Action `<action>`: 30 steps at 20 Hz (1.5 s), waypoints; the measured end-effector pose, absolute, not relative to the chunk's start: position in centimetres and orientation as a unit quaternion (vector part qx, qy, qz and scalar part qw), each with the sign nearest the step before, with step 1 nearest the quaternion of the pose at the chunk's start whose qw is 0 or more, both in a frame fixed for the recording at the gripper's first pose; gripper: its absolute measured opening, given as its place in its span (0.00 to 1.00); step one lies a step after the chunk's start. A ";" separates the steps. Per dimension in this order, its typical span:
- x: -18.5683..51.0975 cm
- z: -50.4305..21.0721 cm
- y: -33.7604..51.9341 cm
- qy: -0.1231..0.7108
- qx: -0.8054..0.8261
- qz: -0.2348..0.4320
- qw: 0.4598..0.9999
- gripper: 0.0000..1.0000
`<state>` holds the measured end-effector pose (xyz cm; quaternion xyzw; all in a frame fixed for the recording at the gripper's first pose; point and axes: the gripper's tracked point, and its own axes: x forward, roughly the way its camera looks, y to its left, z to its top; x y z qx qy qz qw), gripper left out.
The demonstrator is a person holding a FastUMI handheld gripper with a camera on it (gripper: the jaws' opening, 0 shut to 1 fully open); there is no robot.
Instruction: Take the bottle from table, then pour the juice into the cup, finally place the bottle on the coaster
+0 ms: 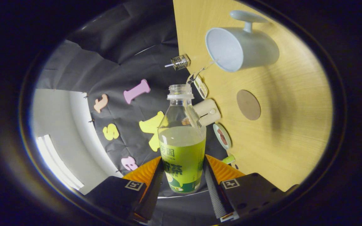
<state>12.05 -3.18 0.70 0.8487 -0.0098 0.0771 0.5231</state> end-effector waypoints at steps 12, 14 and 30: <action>12.3 1.3 -4.0 -0.030 0.872 0.075 0.483 0.75; 12.4 1.4 -4.1 -0.035 0.877 0.074 0.473 0.75; 12.6 3.8 -5.3 -0.090 0.907 0.095 0.401 0.75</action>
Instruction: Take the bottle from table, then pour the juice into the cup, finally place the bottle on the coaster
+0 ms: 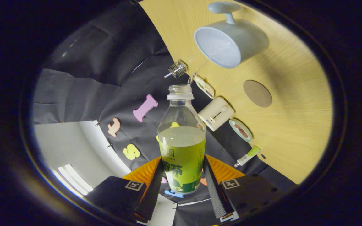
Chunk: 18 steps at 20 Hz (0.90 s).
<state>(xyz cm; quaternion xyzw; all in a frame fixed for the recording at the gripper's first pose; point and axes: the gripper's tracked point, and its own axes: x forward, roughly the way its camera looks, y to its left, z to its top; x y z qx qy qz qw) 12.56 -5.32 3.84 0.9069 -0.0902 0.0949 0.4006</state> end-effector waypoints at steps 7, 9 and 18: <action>12.7 4.0 -5.5 -0.093 0.906 0.095 0.401 0.75; 12.6 4.0 -5.5 -0.097 0.905 0.093 0.405 0.75; 12.6 1.9 -3.8 -0.053 0.831 0.077 0.548 0.75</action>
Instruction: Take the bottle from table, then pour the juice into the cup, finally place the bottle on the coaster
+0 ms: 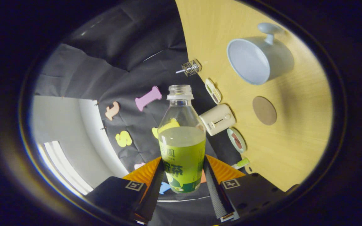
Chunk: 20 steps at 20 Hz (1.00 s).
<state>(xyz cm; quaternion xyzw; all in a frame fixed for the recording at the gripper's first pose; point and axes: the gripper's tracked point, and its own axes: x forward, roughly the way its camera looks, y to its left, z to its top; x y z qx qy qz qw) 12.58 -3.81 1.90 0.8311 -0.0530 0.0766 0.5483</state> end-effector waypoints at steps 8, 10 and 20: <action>10.8 -0.5 -0.8 0.041 0.662 0.045 0.747 0.75; 10.7 -1.5 0.1 0.073 0.576 0.026 0.814 0.75; 7.8 3.2 0.1 0.024 0.280 0.025 0.959 0.76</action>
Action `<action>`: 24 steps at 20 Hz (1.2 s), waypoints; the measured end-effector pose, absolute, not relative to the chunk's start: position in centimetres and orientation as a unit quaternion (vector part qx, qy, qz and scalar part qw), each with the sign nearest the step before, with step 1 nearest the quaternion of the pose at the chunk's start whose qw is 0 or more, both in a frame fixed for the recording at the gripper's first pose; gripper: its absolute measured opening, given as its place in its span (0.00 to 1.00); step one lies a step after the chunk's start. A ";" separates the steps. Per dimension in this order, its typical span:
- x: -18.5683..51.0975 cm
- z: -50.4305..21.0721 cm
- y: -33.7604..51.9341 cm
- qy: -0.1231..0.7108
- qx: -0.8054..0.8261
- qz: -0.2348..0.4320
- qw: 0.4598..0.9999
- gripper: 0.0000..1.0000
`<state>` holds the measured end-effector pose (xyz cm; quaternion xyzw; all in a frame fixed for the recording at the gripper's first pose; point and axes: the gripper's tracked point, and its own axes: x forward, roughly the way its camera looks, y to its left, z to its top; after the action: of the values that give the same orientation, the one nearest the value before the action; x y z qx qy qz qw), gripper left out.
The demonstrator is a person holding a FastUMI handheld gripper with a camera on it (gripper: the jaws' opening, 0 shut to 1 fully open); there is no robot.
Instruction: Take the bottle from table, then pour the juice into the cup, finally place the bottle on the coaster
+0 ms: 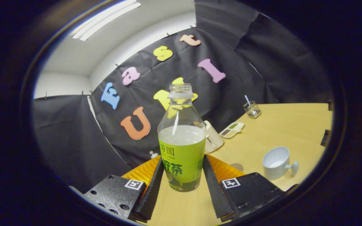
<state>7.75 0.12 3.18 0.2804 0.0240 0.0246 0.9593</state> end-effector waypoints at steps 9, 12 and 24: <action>12.9 3.7 -0.9 0.017 0.122 -0.025 0.992 0.77; 15.2 2.4 -1.0 0.038 0.080 -0.044 0.995 0.76; 22.5 -4.7 -3.4 0.134 0.008 -0.078 0.988 0.77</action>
<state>22.51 -3.41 -4.68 0.0085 0.1337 -0.0781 0.9879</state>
